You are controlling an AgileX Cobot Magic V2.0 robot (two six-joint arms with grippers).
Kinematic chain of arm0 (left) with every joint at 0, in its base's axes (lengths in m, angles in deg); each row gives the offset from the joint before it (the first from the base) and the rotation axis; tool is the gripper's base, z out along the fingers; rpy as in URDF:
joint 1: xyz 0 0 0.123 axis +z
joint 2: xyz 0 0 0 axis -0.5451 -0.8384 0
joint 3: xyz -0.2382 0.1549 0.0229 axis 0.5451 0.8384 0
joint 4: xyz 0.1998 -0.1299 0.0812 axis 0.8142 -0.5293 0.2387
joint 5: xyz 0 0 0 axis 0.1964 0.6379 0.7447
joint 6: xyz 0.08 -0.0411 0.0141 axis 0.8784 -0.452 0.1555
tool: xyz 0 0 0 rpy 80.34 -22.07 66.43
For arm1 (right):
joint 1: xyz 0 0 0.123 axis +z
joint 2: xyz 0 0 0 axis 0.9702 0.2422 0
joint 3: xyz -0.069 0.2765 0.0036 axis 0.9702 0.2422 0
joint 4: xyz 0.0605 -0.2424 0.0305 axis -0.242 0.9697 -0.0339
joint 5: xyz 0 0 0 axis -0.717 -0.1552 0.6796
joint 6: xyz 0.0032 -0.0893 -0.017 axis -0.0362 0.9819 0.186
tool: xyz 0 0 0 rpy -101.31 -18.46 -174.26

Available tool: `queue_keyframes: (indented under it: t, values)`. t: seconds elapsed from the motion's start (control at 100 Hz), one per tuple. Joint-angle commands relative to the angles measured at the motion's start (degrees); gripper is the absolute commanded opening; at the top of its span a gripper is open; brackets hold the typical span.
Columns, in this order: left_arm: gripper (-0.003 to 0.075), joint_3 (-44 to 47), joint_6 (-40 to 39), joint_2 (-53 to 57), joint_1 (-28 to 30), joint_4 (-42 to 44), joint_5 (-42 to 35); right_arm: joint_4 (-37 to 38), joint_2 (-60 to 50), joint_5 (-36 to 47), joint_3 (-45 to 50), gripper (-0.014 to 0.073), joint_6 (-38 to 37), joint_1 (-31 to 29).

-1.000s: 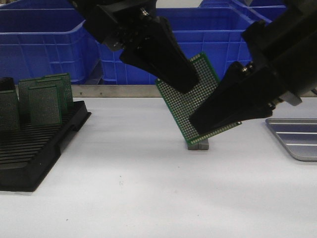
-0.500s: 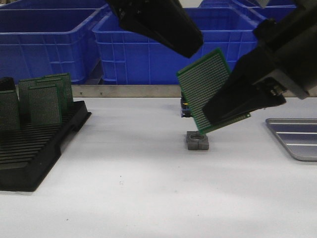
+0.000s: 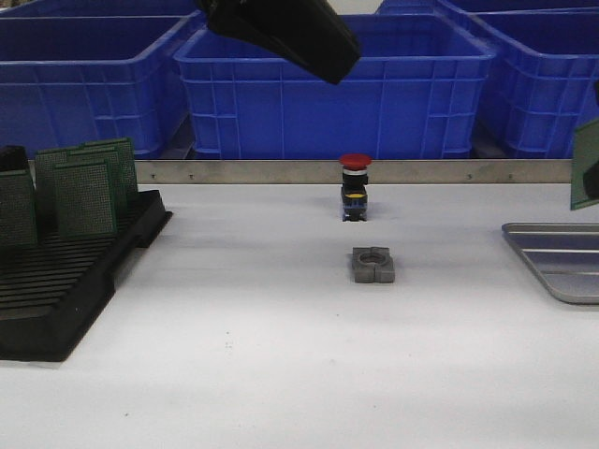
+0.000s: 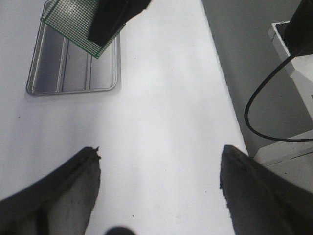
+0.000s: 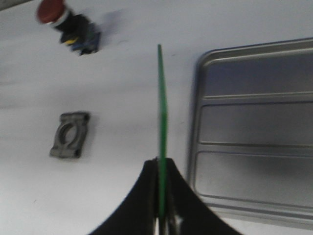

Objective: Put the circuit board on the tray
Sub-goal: 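Open the left gripper and carry the board with the right gripper toward the tray, then lower the board into the silver tray and open the right gripper, then move the left gripper back to the rack and grasp another green board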

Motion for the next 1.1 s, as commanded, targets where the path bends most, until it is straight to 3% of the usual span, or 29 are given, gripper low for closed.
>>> queue_keyframes:
  t: [0.0,0.15,0.21,0.28,0.41,0.48,0.7,1.09]
  values:
    - [0.0494,-1.8,-0.6,3.3,0.1,-4.0,3.3,-4.8,1.6,0.5,-2.9,-0.0068,0.1,-1.9]
    - [0.0494,-1.8,-0.6,3.3,0.1,-4.0,3.3,-4.8,7.5,0.0,-7.2,-0.0065,0.1,-2.3]
    - [0.0494,-1.8,-0.6,3.3,0.1,-4.0,3.3,-4.7,9.2,-0.4,-8.7,-0.0027,0.1,-2.3]
    - [0.0494,-1.8,-0.6,3.3,0.2,-3.6,3.3,-4.3,10.8,-0.4,-9.9,0.0115,0.1,-2.3]
    - [0.0494,-1.8,-0.6,3.3,0.9,-3.3,3.2,-3.1,11.8,0.1,-10.7,0.0519,0.1,-2.5]
    - [0.0494,-1.8,-0.6,3.3,1.7,-3.4,3.2,-2.9,11.8,1.0,-10.7,0.0621,0.1,-2.7]
    - [0.0494,-1.9,-0.6,3.3,7.1,-1.1,3.2,-1.2,11.8,1.2,-10.7,0.0589,0.1,-2.7]
    - [0.0494,-1.9,-0.7,3.0,17.1,30.1,-3.8,-1.1,11.8,0.5,-10.7,0.0589,0.1,-2.7]
